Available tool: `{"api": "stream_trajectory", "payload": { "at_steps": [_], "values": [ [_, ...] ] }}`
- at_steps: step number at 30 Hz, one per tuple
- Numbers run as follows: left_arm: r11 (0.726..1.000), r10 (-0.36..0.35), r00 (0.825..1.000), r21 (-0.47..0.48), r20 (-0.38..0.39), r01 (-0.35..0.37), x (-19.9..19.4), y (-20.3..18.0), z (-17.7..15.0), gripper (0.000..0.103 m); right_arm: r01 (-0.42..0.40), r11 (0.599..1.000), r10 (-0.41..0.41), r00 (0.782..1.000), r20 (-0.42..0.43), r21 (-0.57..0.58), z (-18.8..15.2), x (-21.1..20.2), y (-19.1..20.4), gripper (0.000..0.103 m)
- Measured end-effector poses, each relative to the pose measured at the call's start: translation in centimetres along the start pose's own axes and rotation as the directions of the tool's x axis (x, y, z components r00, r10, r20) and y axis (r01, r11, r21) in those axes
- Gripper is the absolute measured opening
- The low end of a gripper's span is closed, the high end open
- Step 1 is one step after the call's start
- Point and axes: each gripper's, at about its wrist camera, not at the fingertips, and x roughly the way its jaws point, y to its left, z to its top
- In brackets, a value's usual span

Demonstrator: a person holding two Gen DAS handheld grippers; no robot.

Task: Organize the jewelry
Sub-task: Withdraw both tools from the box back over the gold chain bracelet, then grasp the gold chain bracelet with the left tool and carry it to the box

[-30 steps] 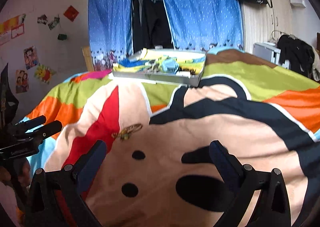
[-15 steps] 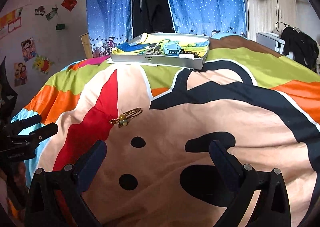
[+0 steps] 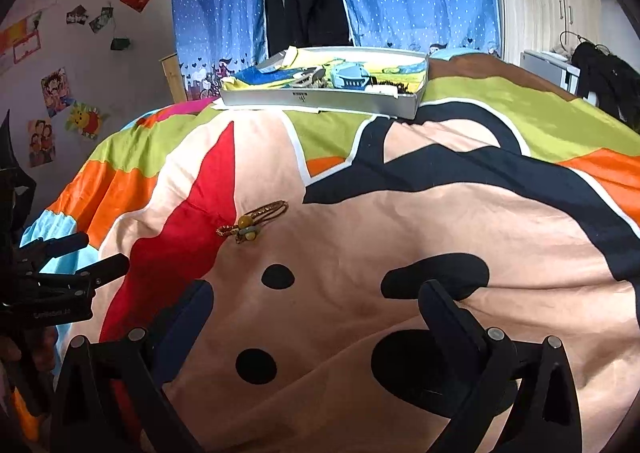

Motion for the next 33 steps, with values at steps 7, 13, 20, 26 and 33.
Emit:
{"api": "stream_trajectory", "payload": {
  "at_steps": [7,13,20,26,33],
  "values": [
    [0.998,-0.015,0.999,0.057,-0.031,0.017,1.9,0.7,1.3,0.097,-0.016,1.0,0.016,1.0,-0.015,0.006,0.3,1.5,-0.5,0.103],
    [0.994,-0.059,0.997,0.087,-0.059,0.064,4.4,1.6,2.4,0.097,-0.009,1.0,0.009,1.0,0.005,-0.02,1.8,3.4,-0.7,0.103],
    [0.984,-0.139,0.988,0.105,-0.072,0.147,7.0,1.5,3.8,0.097,-0.098,0.993,0.098,0.995,-0.008,-0.063,4.6,6.7,0.4,0.077],
    [0.945,-0.277,0.952,0.141,-0.128,0.294,9.8,1.3,5.4,0.059,-0.211,0.976,0.205,0.973,-0.109,-0.05,6.2,11.3,1.1,0.046],
    [0.89,-0.408,0.879,0.108,-0.247,0.443,13.2,1.1,7.0,0.043,-0.256,0.966,0.245,0.944,-0.223,-0.022,7.8,16.0,1.5,0.04]
  ]
}}
